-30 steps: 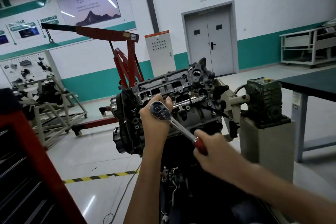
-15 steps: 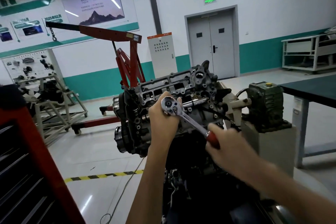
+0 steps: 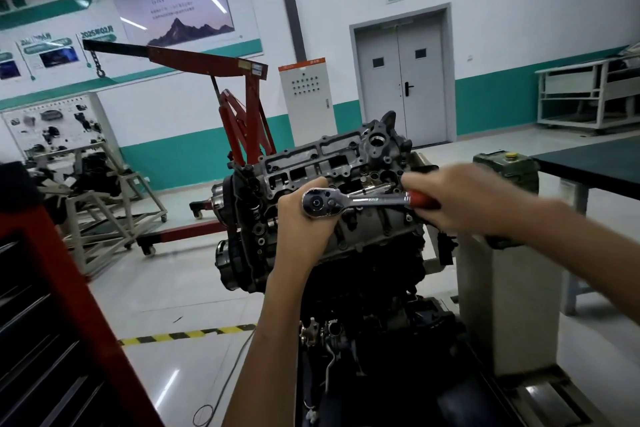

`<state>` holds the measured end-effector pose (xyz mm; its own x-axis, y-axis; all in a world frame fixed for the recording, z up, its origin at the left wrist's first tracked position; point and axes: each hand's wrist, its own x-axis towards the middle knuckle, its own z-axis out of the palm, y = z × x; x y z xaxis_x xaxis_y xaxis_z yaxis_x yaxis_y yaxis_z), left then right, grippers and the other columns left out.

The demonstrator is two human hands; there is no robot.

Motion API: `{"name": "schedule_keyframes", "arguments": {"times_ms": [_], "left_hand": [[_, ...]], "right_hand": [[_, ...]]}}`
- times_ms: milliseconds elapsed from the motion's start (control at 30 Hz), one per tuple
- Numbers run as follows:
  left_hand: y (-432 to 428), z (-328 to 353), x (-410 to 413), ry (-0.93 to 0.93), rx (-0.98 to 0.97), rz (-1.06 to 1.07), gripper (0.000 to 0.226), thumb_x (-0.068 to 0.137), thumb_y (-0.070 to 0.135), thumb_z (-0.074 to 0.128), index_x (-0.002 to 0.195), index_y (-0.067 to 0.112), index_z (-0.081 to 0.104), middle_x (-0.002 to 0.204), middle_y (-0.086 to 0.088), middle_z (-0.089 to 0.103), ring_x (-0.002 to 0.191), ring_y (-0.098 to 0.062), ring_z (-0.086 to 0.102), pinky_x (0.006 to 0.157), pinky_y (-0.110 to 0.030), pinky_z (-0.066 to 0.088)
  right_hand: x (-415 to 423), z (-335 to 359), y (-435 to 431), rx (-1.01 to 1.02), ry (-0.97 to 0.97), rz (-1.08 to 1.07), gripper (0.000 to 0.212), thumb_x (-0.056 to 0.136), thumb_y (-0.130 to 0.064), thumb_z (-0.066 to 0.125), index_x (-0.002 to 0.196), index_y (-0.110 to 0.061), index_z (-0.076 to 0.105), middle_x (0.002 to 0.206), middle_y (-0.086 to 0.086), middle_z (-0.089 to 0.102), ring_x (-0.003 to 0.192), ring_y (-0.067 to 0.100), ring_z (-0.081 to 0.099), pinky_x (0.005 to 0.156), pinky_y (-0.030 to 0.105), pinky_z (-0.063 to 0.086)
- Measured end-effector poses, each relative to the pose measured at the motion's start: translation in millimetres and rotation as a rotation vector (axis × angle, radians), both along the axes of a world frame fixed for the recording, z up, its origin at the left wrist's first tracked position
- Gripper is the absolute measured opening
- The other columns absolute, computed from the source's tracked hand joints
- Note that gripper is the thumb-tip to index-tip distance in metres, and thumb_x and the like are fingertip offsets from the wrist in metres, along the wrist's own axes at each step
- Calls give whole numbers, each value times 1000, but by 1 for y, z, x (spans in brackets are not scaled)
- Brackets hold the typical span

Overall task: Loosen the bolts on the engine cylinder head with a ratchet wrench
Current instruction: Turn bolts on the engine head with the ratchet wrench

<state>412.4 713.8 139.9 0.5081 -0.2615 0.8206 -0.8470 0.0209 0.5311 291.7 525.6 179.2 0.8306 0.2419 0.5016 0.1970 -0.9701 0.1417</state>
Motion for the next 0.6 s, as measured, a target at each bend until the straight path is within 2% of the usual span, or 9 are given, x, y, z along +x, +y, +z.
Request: {"name": "schedule_keyframes", "arguments": {"times_ms": [67,167,233,333,367,433,500,567,600], "left_hand": [[3,1,0,-7,2,-29,32,75,17,66,58,20,39,56,2,41,56,-6,35,54,-26,30],[6,-7,4,90,-101,5,26,77,15,64,60,15,43,56,2,41,58,-7,36,57,-24,32],[4,-11,2,64,-116,43,31,82,12,65,63,10,41,56,6,40,55,-5,33,55,-21,32],[-8,-7,-6,-2,-148,69,37,88,4,64,64,17,39,55,12,42,52,-2,36,53,-16,34],[-12,-5,-9,-14,-164,76,38,88,3,63,65,19,38,55,13,40,52,-1,36,52,-14,33],[-17,-3,-13,-8,-221,26,39,88,-1,60,65,20,38,55,13,38,51,0,34,53,-11,32],[-17,-6,-13,102,-307,-69,38,89,0,57,64,24,41,54,15,41,52,0,37,59,-13,36],[-13,-7,-10,281,-410,-69,37,87,1,57,64,29,47,54,15,50,55,-2,46,67,-23,42],[-9,-7,-6,306,-416,-61,36,83,1,58,63,29,48,54,13,50,56,-8,46,66,-28,41]], "right_hand": [[6,19,-5,-111,-81,-15,20,81,-26,56,80,-26,36,55,-14,39,47,2,42,46,10,22],[9,-13,8,20,-33,-23,12,84,-22,54,83,-21,42,57,-15,42,49,-1,47,44,10,33],[2,-54,30,258,-55,-24,8,83,-18,57,87,-16,50,58,-15,45,49,-2,50,45,13,44],[-3,-103,81,749,-96,6,25,81,-15,60,72,-27,40,55,-10,45,41,3,48,40,8,35],[-1,-115,101,892,-83,21,27,82,-15,59,70,-27,38,56,-5,47,42,5,48,39,10,34],[8,-130,130,1047,-72,32,23,83,-17,57,71,-25,38,61,4,49,44,10,48,41,19,39],[10,-129,134,1046,-62,45,21,83,-18,55,74,-25,38,62,4,47,46,14,46,43,21,39],[5,-116,110,886,-30,74,20,83,-19,55,78,-25,37,62,0,45,47,13,45,46,19,36],[2,-104,95,760,-7,86,19,83,-20,54,79,-25,36,62,0,45,49,14,46,47,21,37]]}}
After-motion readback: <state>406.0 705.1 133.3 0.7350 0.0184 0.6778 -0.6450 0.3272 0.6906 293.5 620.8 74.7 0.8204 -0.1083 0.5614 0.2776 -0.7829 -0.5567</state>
